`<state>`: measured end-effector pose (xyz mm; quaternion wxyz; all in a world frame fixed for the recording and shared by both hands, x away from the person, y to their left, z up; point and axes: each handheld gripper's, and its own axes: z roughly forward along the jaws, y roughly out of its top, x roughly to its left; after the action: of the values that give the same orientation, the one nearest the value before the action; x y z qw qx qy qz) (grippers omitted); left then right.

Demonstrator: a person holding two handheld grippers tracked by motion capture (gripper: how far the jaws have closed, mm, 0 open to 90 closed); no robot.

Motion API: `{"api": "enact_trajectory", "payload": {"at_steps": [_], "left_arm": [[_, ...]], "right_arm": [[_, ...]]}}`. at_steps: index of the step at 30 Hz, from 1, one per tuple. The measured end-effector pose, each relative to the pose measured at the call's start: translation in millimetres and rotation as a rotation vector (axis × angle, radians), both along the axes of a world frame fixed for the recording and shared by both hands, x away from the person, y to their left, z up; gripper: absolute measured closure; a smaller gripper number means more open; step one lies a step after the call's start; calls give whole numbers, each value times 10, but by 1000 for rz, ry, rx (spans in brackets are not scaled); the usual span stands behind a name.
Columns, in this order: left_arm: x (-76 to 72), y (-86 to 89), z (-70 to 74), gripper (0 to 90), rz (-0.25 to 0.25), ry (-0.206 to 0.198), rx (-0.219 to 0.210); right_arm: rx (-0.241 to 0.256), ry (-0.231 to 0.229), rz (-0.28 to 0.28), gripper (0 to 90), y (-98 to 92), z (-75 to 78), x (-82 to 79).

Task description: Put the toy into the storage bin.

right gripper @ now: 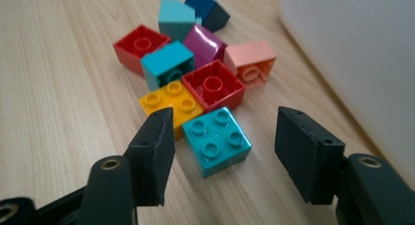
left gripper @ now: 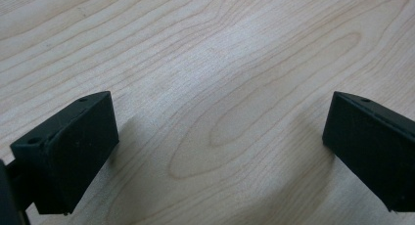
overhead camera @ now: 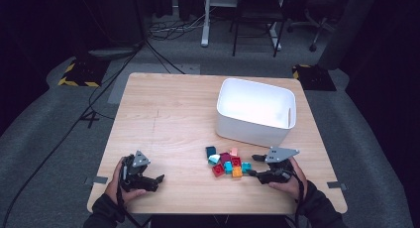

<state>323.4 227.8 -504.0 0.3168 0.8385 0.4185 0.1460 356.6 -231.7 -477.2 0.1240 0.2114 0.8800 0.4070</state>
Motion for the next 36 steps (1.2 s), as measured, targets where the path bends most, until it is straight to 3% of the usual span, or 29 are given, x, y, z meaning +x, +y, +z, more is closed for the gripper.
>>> {"api": "enact_trajectory", "payload": {"at_steps": [3,8,15,22,32,36], "left_arm": [[0,0,0,2,0,0,0],[0,1,0,2,-1,0,0],[-3,-3,-3,2,1,9,-6],[0,1,-1,2,-1,0,0],[-5,-4,-3,2,2,13,-8],[0,0,0,3,0,0,0]], "right_arm": [[-42,1,3,394,46,-85,16],[-49,20,-8,391,114,-186,29],[-2,61,-29,428,119,-239,48],[0,36,-11,581,87,-241,34],[3,27,-31,594,17,-236,20],[-4,16,-31,594,-14,-222,12]]}}
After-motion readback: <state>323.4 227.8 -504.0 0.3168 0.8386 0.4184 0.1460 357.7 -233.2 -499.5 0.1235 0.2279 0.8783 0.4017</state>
